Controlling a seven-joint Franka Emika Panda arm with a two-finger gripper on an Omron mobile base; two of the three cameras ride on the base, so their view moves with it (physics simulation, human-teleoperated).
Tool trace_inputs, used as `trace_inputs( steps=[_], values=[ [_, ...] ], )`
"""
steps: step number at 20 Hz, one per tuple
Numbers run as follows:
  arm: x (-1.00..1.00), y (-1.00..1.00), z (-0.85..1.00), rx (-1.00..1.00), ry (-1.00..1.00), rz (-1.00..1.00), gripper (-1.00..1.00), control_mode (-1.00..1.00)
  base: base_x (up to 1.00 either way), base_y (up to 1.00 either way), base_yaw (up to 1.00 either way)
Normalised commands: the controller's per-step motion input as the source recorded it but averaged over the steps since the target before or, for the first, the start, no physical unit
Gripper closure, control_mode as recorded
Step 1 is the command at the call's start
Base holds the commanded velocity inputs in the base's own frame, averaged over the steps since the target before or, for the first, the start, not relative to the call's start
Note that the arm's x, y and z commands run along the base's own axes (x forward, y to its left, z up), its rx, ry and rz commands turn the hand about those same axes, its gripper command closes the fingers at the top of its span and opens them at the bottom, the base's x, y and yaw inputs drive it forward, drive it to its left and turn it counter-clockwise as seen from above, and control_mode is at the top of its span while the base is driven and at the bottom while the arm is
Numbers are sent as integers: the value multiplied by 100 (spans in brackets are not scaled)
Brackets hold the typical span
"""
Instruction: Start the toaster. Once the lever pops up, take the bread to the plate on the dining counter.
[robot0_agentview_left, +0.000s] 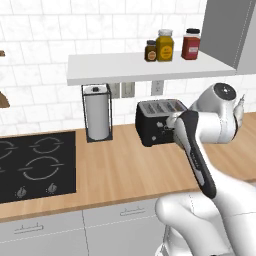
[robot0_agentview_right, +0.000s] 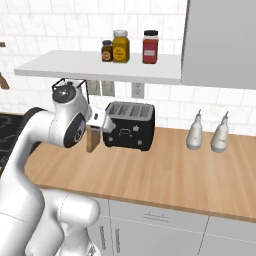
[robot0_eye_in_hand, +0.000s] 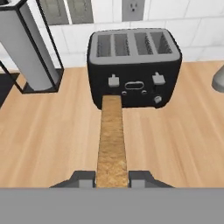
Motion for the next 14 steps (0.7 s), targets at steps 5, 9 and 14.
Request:
trace_inputs(
  steps=[5, 9, 14],
  values=[
    [-39, 23, 9, -1, 20, 0, 100, -100, 0, 0, 0],
    [-34, 9, 0, -4, 9, -1, 100, -100, 0, 0, 0],
    [-39, 0, 0, 0, 0, -4, 100, -100, 0, 0, 0]
  ],
)
